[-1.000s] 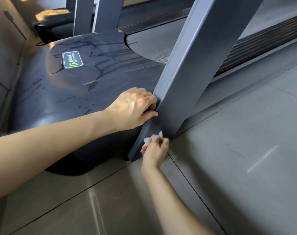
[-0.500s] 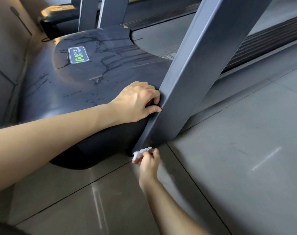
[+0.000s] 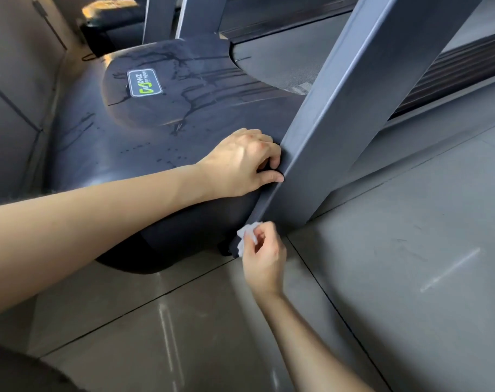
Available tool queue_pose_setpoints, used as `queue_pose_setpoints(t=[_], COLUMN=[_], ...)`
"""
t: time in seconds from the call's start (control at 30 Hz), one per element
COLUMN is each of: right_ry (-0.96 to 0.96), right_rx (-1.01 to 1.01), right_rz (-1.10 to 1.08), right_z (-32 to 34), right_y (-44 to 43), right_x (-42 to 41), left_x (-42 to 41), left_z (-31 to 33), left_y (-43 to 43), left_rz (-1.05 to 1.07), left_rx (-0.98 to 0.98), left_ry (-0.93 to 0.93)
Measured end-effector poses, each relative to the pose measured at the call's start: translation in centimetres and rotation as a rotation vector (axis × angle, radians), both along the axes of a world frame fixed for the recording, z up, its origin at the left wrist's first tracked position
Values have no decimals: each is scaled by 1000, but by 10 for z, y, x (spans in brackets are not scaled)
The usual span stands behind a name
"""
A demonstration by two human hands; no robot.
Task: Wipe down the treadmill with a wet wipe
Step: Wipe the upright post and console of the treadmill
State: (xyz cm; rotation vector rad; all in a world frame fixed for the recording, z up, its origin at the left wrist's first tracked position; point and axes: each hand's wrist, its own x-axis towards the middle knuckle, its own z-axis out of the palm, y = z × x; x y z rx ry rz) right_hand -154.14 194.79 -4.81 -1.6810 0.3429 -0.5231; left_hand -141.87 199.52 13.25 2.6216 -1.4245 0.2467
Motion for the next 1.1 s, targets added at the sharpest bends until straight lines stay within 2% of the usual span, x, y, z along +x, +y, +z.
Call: queue_pose_setpoints(t=[0.07, 0.2, 0.3, 0.37, 0.43, 0.5, 0.57, 0.7, 0.8, 0.9, 1.03, 1.1], right_ry=[90, 243, 322, 175, -47, -188, -190, -217, -284, -350, -460, -404], right_rx=[14, 199, 123, -203, -649, -1053, -1348, -1814, -1890, -1997, -2059, -2037], right_rz=[22, -35, 9, 47, 33, 68, 174, 486, 649, 683, 491, 376], right_z=[-12, -9, -10, -4, 1, 9, 18, 15, 33, 54, 113, 136], right_y=[10, 27, 29, 24, 8, -2, -7, -11, -18, -44, -100, -113], right_x=[-8, -17, -18, -17, -7, 8, 12, 6, 11, 21, 41, 44], left_x=[0, 0, 0, 0, 1, 3, 7, 15, 21, 25, 34, 39], left_z=[-1, -2, -2, -1, 2, 6, 11, 16, 15, 17, 25, 29], left_y=[0, 0, 0, 3, 3, 6, 5, 9, 10, 11, 14, 16], left_rz=[2, 4, -4, -16, -21, 13, 47, 122, 188, 183, 217, 239], left_rx=[-7, -10, -14, -42, -74, -127, -155, -179, -208, -208, -256, -276], left_ry=[4, 8, 23, 33, 46, 56, 90, 182, 278, 298, 297, 312])
